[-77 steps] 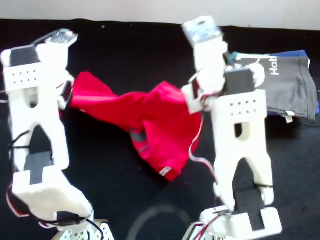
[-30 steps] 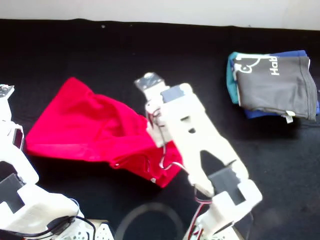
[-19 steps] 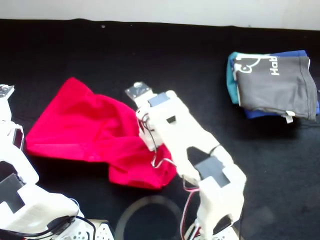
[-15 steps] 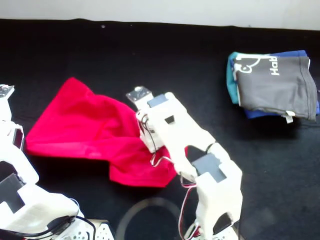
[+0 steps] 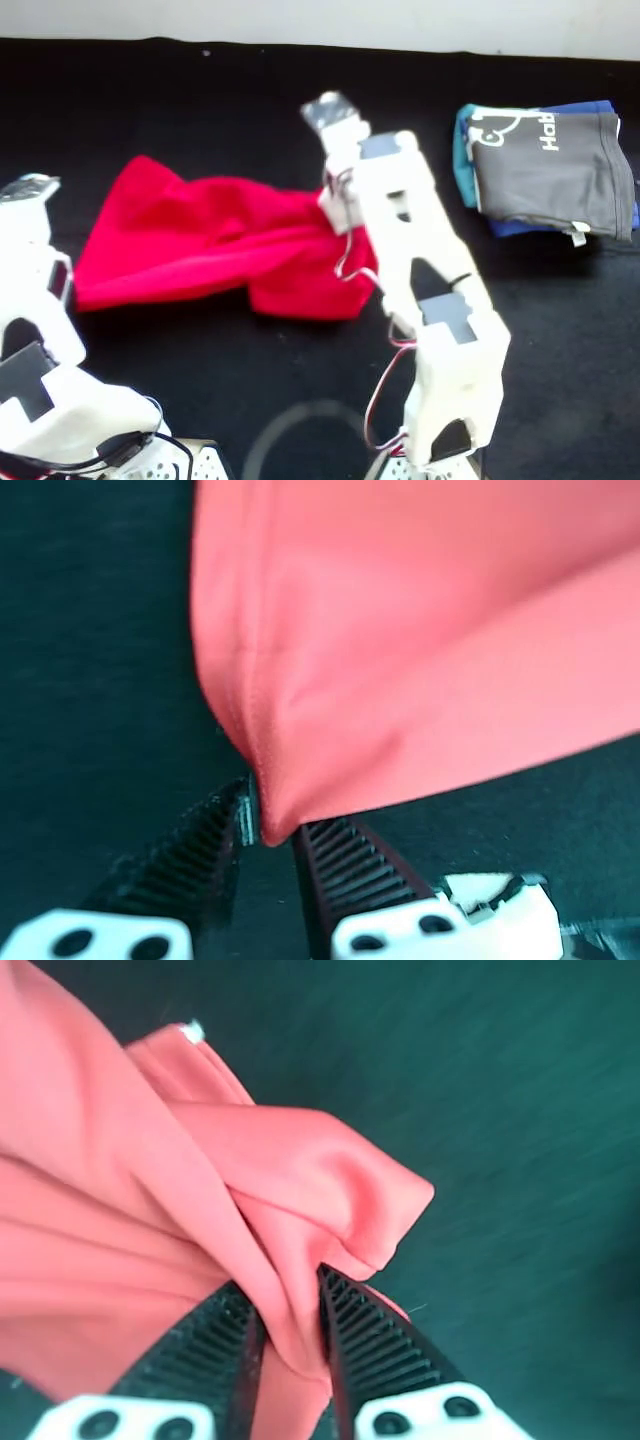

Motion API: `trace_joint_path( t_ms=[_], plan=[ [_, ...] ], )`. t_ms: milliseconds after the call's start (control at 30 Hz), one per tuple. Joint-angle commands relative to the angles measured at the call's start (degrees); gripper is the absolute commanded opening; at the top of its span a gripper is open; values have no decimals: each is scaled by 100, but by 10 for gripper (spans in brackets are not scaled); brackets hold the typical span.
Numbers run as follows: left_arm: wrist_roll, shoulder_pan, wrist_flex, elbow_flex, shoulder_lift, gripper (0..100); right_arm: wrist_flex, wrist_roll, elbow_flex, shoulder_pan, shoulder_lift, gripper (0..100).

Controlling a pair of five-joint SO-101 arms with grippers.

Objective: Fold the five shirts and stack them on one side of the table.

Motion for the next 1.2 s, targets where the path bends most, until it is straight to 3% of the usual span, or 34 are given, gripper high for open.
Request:
trace_joint_path(
  t_ms=[0,267,467,633,867,1167],
  plan=[
    [-44,426,-62,171,-259,8,-40,334,-989,295,-48,6],
    [-18,1314,-255,629,-268,8,-154,440,-1156,312,593,23],
    [-18,1341,-905,927,-312,8,-154,-246,-1226,338,488,183],
    [-18,1341,-1046,980,-321,8,-145,-730,-1323,488,-66,185],
    [615,1367,-1407,945,-321,8,892,-738,-1349,391,-549,184],
    [615,1376,-1407,936,-321,8,1692,-765,-1305,-40,-760,183]
  ],
)
